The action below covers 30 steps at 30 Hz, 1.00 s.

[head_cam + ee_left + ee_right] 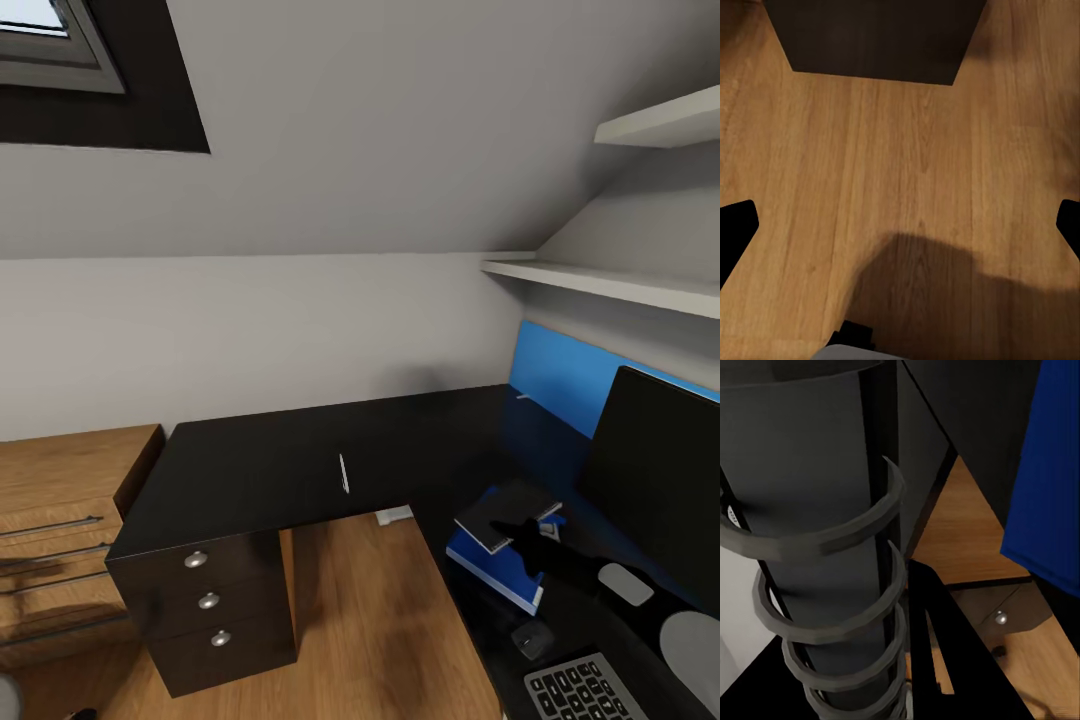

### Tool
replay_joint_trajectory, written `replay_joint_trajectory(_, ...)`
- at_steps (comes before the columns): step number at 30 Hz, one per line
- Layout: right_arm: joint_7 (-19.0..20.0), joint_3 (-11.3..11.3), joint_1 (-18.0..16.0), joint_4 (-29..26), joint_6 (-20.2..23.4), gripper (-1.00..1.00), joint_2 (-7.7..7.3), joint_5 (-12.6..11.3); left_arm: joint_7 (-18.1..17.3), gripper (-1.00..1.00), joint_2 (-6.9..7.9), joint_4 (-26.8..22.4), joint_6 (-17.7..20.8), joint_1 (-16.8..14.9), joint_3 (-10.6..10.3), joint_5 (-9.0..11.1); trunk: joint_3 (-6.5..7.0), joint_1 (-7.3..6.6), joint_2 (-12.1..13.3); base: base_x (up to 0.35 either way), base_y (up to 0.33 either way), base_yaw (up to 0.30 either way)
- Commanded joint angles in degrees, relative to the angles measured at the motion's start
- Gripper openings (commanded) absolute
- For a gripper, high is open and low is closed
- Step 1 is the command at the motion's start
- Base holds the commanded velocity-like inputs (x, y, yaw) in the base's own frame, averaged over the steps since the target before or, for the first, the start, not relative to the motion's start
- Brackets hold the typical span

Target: In the bedroom, organize the workspace by keeping the computer under the desk, ensuring the monitor is on the desk, placing the keyboard on the desk next to the monitor, placing the mouse on the desk next to the keyboard, moving the folder from the swivel chair onto the desk next to the mouse, stacking the notebook on top of the folder with the pen on top of the notebook, and positioning the swivel chair next to the desk.

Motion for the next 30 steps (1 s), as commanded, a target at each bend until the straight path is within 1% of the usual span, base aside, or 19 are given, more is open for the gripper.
replay_joint_trajectory(1,0.1,0.3,-0.1,0.5,0.8,-1.00,-0.04,-0.6,0.5,1.00,0.02,-0.1,-0.1,0.0,-0.4,0.2,-0.06,0.01,0.0,0.000,0.000,0.000)
replay_joint_trajectory(10,0.0,0.3,-0.1,2.2,3.1,-1.00,-0.05,-0.5,0.5,1.00,0.00,-0.1,-0.1,0.0,-0.4,0.2,-0.06,0.01,0.0,0.000,0.000,0.000)
replay_joint_trajectory(30,-0.4,0.3,-0.1,2.5,5.9,-1.00,-0.10,-0.5,0.5,1.00,-0.01,-0.1,-0.1,0.0,-0.4,0.2,-0.06,0.01,0.0,0.000,0.000,0.000)
